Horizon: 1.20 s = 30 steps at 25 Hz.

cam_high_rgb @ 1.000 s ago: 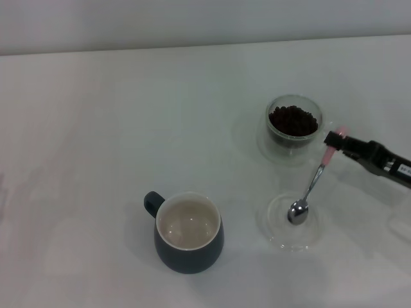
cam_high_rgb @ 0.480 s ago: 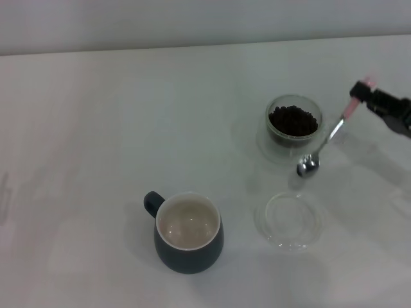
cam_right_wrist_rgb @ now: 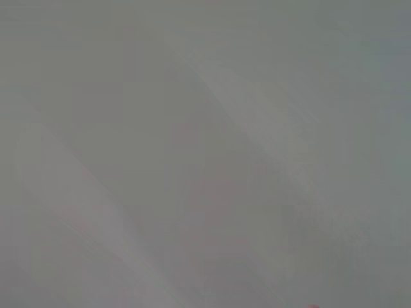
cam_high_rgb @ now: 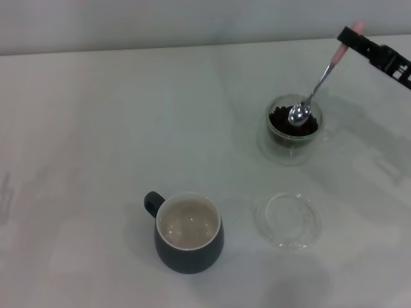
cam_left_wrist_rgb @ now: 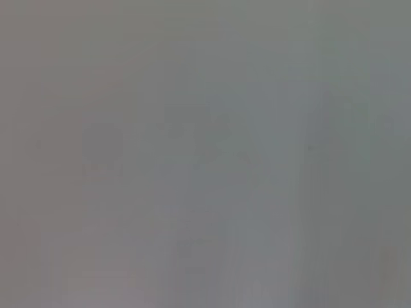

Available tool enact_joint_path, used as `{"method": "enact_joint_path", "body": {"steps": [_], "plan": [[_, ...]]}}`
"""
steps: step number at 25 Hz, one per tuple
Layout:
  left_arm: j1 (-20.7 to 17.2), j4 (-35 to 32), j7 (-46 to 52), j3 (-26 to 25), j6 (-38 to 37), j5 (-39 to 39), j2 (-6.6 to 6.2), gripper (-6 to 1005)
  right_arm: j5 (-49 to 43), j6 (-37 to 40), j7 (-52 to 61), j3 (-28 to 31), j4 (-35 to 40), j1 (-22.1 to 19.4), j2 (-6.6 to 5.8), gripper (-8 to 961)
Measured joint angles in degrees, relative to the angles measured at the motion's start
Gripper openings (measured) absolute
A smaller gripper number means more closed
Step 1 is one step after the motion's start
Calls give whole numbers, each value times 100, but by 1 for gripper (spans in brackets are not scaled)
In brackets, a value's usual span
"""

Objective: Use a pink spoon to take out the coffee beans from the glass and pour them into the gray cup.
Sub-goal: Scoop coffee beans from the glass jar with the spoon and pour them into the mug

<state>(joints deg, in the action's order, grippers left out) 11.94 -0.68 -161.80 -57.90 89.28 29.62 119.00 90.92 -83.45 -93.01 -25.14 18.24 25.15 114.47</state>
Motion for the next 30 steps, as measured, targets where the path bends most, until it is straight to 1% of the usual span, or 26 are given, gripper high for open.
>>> {"method": "enact_joint_path", "body": {"steps": [2,7,12,18,22,26,30], "plan": [[0,-7,0,0,3,-1,0,566,1,95,-152,-4,77,71,-17,147],[-6,-22,0,0,10,-7,5,565,-51,384,-582,-107,405,141,-1,147],[21,3,0,-2,5,-11,4,566,-66,601,-916,-290,403,212,-29,147],[82,11,0,5,-12,-26,0,565,-72,1031,-1153,-585,382,279,23,147],[89,14,0,7,-36,-28,0,566,-74,1326,-1166,-800,366,315,38,148],[89,15,0,7,-43,-28,-4,565,-35,1511,-1099,-813,338,323,61,148],[92,15,0,7,-55,-27,-10,564,-12,1767,-599,-767,296,310,61,148]]}}
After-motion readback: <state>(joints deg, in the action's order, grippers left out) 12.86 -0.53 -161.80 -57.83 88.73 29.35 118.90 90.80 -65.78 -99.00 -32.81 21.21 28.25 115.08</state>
